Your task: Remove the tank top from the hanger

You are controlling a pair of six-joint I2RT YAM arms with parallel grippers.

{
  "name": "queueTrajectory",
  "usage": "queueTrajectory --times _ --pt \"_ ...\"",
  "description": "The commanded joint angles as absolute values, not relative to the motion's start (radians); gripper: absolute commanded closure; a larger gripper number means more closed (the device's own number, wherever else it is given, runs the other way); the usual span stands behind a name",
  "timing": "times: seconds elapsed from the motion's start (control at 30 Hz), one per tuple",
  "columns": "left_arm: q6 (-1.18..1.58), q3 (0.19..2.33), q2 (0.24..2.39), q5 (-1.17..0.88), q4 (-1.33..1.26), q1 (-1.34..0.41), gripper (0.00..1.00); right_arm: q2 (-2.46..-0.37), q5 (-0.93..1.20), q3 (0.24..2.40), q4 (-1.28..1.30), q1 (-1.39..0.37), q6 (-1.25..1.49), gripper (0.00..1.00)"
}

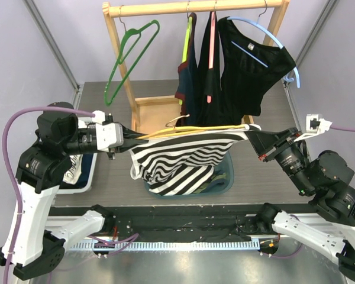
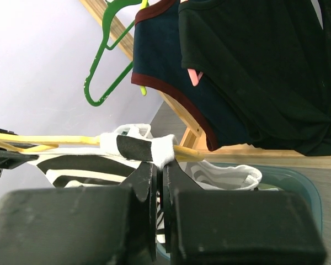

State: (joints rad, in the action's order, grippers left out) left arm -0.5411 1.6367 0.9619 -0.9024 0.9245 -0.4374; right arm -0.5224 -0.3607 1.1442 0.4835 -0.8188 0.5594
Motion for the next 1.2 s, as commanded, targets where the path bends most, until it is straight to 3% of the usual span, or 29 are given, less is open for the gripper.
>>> queueTrajectory --times 0.0,0.2,0.33,0.43,0.57,0.63,0.73,0.83,1.17 --pt "-0.584 1.658 0.885 -0.831 0.982 -0.408 1.00 -0.460 -0.909 1.236 0.494 -0.848 0.483 0.99" --pt "-0.604 1.663 0.874 -0.818 1.002 -0.410 1.00 -0.356 -1.350 1.250 0.671 -1.035 0.633 0.99" --pt "-0.606 1.664 0.874 -0.822 0.999 -0.410 1.00 -0.209 -1.477 1.209 0.713 -1.199 0.649 0.99" --pt "-0.598 1.675 0.885 -0.825 0.994 -0.408 1.00 -0.267 -1.503 1.222 0.767 -1.226 0.598 0.99" --pt "-0.583 1.700 0.897 -0.827 0.996 -0.407 1.00 -0.449 -1.638 1.350 1.120 -1.226 0.805 0.99" --pt "-0.581 1.707 0.891 -0.818 0.996 -0.407 1.00 -0.468 -1.716 1.393 1.179 -1.226 0.881 0.99" --pt "-0.587 1.713 0.884 -0.807 0.994 -0.405 1.00 -0.434 -1.772 1.393 1.145 -1.226 0.803 0.99" --pt "-0.588 1.716 0.884 -0.796 0.996 -0.405 1.00 -0.397 -1.861 1.359 0.950 -1.229 0.563 0.99" --pt "-0.516 1.795 0.900 -0.787 0.960 -0.400 1.00 -0.503 -1.844 1.302 0.922 -1.244 0.457 0.99"
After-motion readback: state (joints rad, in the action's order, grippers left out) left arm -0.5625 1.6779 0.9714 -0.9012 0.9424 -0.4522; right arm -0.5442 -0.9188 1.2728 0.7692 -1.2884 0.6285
